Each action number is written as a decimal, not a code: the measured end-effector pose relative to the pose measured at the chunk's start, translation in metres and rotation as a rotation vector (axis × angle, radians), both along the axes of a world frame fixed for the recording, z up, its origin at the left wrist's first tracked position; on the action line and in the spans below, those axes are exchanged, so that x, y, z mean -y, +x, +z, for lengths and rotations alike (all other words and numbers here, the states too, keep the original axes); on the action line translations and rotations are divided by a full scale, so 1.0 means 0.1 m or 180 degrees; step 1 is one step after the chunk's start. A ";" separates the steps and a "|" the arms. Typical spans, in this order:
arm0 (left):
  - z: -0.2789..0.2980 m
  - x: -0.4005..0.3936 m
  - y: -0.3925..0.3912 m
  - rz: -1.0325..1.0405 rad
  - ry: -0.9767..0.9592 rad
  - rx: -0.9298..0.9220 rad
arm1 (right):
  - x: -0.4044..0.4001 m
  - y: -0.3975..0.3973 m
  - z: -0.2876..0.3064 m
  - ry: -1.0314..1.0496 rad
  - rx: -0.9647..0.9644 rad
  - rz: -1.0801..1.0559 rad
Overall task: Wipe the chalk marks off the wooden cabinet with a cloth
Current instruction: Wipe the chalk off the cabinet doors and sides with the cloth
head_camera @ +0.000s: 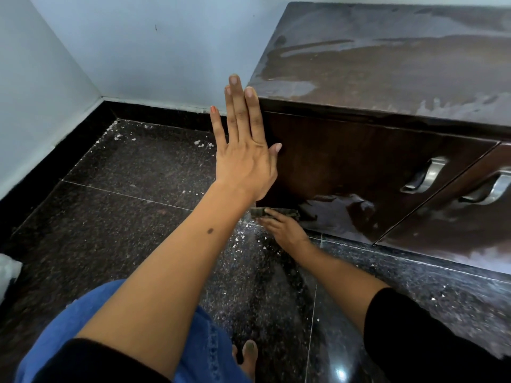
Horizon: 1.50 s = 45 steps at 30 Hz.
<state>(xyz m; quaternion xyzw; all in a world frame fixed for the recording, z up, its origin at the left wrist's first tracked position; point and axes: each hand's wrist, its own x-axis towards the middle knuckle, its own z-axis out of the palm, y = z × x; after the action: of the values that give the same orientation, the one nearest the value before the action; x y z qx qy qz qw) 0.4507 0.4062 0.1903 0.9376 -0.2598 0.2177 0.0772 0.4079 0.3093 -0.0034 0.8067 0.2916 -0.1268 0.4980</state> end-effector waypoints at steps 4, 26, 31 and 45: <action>-0.01 0.02 -0.02 0.0050 -0.0031 0.0069 | 0.46 -0.30 -0.09 -0.0133 -0.0274 -0.0001; -0.43 0.09 -0.28 -0.0599 0.1701 0.0619 | 1.27 -0.92 0.07 0.1352 0.0779 -0.0616; -0.47 0.14 -0.28 -0.0540 0.1654 0.0681 | 1.53 -1.14 -0.13 0.1507 0.1442 -0.0656; -0.46 0.34 -0.33 -0.0810 0.1662 0.1233 | 1.44 -0.85 0.11 0.2696 0.2814 0.0023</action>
<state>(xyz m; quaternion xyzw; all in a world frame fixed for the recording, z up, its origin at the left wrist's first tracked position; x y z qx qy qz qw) 0.4181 0.3725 0.1443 0.8271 -0.4314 0.3064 -0.1894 0.3230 0.1655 0.0075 0.9099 0.0852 0.3485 0.2083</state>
